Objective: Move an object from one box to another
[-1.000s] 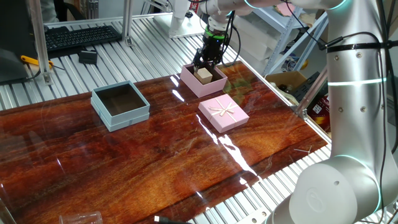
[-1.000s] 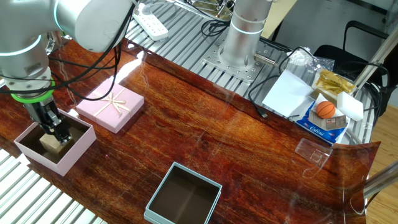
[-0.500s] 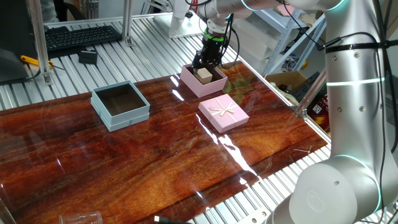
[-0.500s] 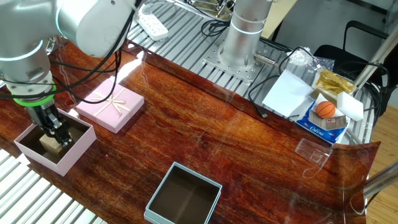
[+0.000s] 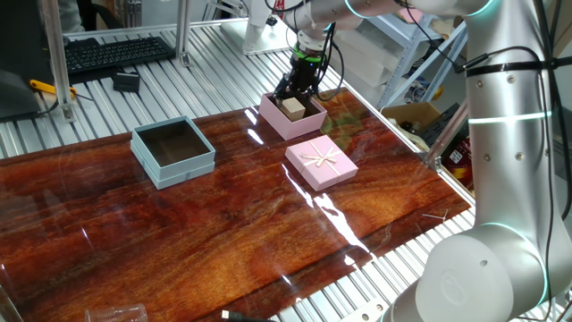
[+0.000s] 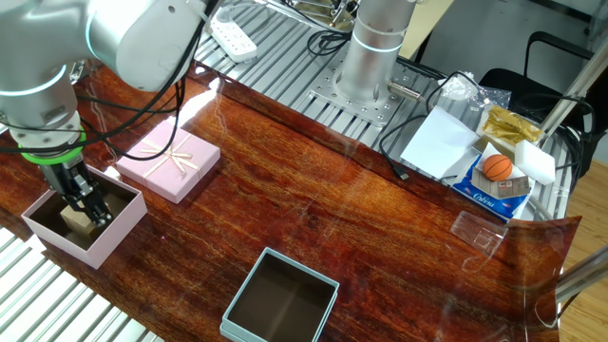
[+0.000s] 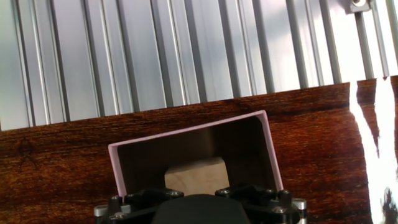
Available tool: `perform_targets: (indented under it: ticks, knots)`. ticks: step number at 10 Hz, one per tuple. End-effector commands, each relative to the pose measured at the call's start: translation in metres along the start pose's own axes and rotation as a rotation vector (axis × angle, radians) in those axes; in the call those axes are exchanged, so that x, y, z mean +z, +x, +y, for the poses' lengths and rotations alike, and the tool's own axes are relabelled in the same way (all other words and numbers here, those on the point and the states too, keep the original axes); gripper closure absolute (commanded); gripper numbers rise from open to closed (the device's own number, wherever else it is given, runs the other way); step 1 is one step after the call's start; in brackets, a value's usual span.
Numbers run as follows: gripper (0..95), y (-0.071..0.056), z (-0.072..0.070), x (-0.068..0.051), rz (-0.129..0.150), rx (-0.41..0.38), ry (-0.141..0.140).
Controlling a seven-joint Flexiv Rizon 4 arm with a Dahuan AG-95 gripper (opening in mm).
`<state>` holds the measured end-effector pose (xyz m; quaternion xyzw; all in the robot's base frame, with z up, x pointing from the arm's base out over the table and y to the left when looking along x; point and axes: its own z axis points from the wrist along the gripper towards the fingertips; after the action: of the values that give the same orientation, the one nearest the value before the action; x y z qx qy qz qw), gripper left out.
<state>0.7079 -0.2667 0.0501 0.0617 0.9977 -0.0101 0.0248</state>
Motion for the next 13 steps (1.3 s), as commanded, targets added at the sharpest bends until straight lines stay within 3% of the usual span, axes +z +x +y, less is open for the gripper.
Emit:
perform_targets:
  ticks: [1, 7, 8, 9, 10, 11, 12, 13]
  knots:
    - [19.0, -0.0012, -0.0003, 0.002, 0.001, -0.002, -0.004]
    - [19.0, -0.0018, -0.0006, 0.0053, -0.006, -0.016, -0.012]
    - [38.0, -0.0018, -0.0006, 0.0053, -0.009, -0.029, -0.009]
    - [38.0, -0.0019, -0.0006, 0.0054, -0.01, -0.037, -0.008]
    - [57.0, -0.0019, -0.0006, 0.0054, -0.011, -0.047, -0.006]
    - [57.0, -0.0019, -0.0006, 0.0054, -0.012, -0.049, -0.006]
    - [76.0, -0.0019, -0.0006, 0.0054, -0.013, -0.05, -0.005]
    - [76.0, -0.0019, -0.0006, 0.0054, -0.016, -0.059, -0.004]
